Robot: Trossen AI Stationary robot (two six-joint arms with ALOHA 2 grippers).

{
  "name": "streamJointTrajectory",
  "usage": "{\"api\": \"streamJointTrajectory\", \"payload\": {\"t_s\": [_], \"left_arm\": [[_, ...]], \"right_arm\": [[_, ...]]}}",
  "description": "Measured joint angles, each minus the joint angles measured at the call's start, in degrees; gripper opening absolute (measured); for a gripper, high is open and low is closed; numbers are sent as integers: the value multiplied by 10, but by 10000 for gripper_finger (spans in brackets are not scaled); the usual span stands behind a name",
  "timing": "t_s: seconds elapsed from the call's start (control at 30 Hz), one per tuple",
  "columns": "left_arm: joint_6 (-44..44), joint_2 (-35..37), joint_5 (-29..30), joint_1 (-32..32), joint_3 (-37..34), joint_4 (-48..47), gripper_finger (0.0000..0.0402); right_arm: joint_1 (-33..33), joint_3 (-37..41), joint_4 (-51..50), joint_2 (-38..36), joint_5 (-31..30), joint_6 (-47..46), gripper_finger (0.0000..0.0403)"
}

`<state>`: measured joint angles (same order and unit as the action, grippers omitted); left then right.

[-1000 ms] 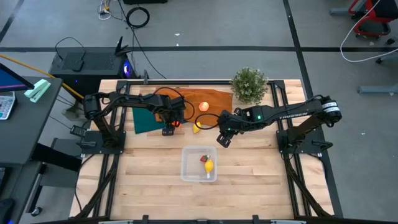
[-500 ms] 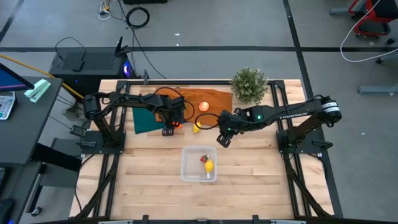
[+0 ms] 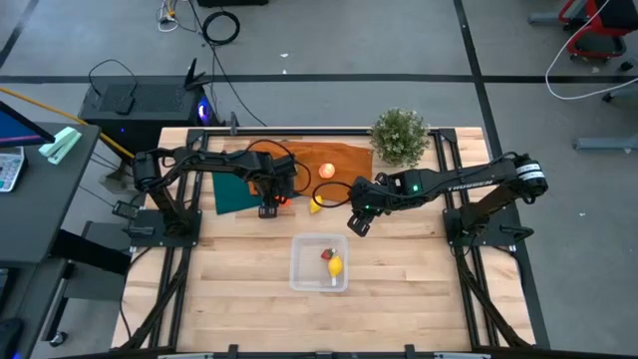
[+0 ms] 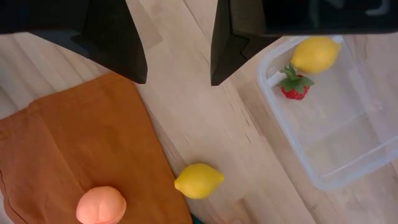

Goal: Pick and placing Produce into tupperware
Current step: Put the orange carrot into the transparent container

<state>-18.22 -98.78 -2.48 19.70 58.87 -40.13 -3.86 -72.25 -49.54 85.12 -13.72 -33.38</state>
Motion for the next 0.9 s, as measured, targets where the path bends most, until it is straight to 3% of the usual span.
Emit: {"api": "streamJointTrajectory", "payload": {"t_s": [0.23,0.63,0.9], "left_arm": [[0,16,-1,0,44,-48,180],[22,22,-17,-1,206,-173,181],[56,22,-40,-18,300,-202,175]], "right_arm": [[0,0,-3,0,0,4,146],[-1,0,-92,-17,-1,-5,146],[1,0,-184,-113,-86,-73,146]]}}
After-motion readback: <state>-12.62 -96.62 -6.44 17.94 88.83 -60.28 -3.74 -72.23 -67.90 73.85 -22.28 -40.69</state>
